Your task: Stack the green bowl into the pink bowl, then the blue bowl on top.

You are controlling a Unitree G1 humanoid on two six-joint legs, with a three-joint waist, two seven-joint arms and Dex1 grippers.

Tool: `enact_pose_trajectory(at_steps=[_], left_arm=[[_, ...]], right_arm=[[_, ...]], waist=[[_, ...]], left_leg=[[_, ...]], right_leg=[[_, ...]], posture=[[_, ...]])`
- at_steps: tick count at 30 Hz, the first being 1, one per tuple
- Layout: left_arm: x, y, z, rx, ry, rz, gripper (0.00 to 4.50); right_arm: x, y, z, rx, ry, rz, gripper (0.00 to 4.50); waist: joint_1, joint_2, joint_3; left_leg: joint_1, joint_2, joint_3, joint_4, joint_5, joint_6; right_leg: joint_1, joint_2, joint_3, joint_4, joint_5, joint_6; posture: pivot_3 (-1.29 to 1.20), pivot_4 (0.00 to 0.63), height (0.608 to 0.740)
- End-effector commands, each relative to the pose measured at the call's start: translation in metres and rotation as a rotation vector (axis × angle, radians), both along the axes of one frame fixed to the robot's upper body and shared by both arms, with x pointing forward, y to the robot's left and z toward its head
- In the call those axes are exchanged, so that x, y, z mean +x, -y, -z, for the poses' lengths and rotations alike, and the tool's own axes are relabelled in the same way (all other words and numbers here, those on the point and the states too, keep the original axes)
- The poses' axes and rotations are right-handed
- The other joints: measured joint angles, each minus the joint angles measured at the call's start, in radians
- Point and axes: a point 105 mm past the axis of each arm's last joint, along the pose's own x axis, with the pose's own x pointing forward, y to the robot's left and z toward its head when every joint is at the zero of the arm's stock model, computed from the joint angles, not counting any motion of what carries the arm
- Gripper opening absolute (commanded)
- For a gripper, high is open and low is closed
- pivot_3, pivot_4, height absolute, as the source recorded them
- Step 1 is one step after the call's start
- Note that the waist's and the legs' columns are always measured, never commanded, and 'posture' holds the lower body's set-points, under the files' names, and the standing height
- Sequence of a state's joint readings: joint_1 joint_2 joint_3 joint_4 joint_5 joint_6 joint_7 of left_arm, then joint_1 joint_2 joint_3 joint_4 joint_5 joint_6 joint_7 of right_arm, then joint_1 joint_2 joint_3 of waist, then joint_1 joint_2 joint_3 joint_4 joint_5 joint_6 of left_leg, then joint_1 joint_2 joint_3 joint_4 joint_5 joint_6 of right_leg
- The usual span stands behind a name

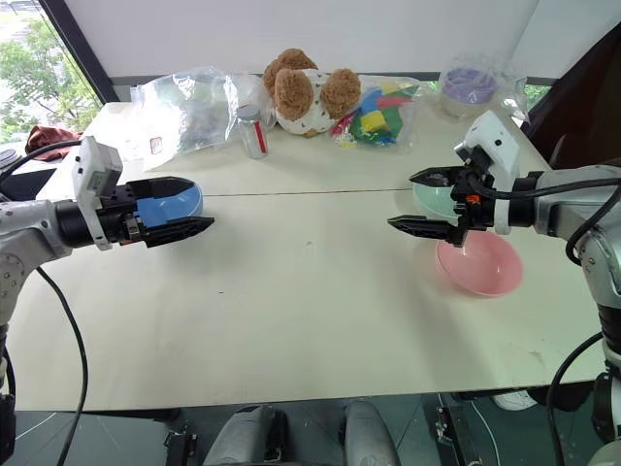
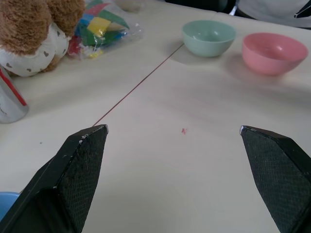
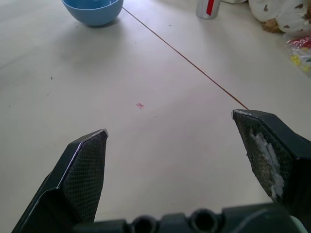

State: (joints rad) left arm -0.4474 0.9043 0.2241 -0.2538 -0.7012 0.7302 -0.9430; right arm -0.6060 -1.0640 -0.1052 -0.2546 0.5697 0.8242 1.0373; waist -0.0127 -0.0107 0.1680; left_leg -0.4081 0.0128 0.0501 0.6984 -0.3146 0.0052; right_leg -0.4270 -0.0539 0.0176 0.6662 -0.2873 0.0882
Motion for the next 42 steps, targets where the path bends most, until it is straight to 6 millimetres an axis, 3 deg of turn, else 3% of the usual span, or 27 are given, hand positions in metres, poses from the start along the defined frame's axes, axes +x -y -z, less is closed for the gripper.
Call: enact_pose_trajectory(at_steps=[1,18,29,32,42], left_arm=[[-0.002,-0.005,-0.011,0.016,0.052,-0.016,4.50],[-0.005,-0.002,-0.012,-0.004,0.040,0.009,4.50],[-0.006,0.003,-0.007,-0.008,0.025,0.039,4.50],[-0.005,0.005,-0.005,-0.003,0.025,0.047,4.50],[0.000,0.013,0.003,0.004,0.017,0.088,4.50]], right_arm=[[-0.001,-0.003,-0.012,-0.007,0.056,-0.018,4.45],[0.001,-0.003,-0.009,-0.009,0.044,-0.009,4.45],[0.008,0.012,0.002,-0.074,0.015,0.097,4.45],[0.008,0.025,0.012,-0.107,-0.038,0.184,4.45],[-0.021,0.064,0.071,-0.222,-0.245,0.374,4.45]], waist=[[0.000,0.000,0.000],[0.000,0.000,0.000],[0.000,0.000,0.000],[0.002,0.000,0.000],[-0.001,0.000,0.000]], left_leg=[[0.000,0.000,0.000,0.000,0.000,0.000],[0.000,0.000,0.000,0.000,0.000,0.000],[0.000,0.000,0.000,0.000,0.000,0.000],[0.000,0.000,0.000,0.000,0.000,0.000],[0.000,0.000,0.000,0.000,0.000,0.000]], right_leg=[[0.000,0.000,0.000,0.000,0.000,0.000],[0.000,0.000,0.000,0.000,0.000,0.000],[0.000,0.000,0.000,0.000,0.000,0.000],[0.000,0.000,0.000,0.000,0.000,0.000],[0.000,0.001,0.001,0.000,0.000,0.000]], posture=[[0.00,0.150,0.740],[0.00,0.150,0.740],[0.00,0.150,0.740],[0.00,0.150,0.740],[0.00,0.150,0.740]])
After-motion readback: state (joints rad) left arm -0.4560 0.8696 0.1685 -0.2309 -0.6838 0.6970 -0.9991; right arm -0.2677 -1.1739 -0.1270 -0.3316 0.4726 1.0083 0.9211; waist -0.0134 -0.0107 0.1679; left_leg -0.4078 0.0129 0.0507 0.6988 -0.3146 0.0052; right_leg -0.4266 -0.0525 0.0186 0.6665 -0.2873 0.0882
